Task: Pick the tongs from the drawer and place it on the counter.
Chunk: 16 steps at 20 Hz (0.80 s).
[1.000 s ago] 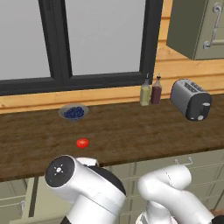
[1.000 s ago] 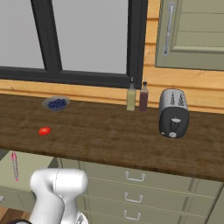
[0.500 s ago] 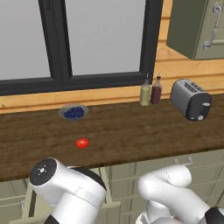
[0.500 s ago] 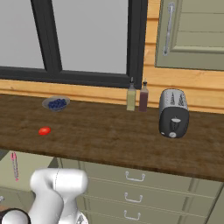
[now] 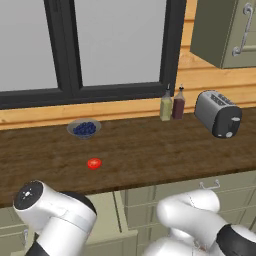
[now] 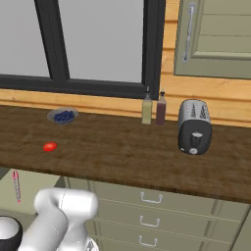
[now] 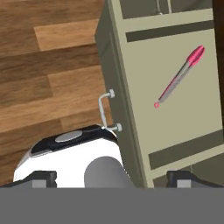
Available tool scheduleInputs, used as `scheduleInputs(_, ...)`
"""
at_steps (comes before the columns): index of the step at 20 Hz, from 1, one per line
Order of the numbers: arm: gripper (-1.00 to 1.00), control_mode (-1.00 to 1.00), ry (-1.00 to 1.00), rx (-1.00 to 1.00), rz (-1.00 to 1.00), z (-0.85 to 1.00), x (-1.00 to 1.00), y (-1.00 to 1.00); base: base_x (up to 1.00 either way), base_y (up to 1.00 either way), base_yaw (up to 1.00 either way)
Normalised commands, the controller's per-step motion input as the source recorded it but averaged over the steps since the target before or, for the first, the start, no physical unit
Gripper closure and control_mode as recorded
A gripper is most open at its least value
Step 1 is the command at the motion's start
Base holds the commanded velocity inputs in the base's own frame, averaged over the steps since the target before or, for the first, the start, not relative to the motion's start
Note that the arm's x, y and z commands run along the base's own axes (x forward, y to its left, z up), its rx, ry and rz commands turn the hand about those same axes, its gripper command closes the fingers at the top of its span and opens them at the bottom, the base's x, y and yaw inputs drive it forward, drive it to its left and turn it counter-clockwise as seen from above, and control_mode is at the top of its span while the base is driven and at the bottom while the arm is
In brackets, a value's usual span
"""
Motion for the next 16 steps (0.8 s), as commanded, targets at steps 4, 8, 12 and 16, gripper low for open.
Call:
scheduleInputs(4,-1.00,-1.00,0.08,0.00,0.11,-0.51,0.56,0.38,0.00,0.00,0.00)
scheduleInputs(8,-1.00,-1.00,0.14,0.00,0.17,-0.51,0.64,0.11,0.00,0.00,0.00)
scheduleInputs(12,-1.00,-1.00,0.20,-0.01,0.18,-0.74,0.39,-0.02,0.00,0.00,0.00)
scheduleInputs(16,-1.00,-1.00,0.18,-0.02,0.17,-0.74,0.07,-0.30,0.00,0.00,0.00)
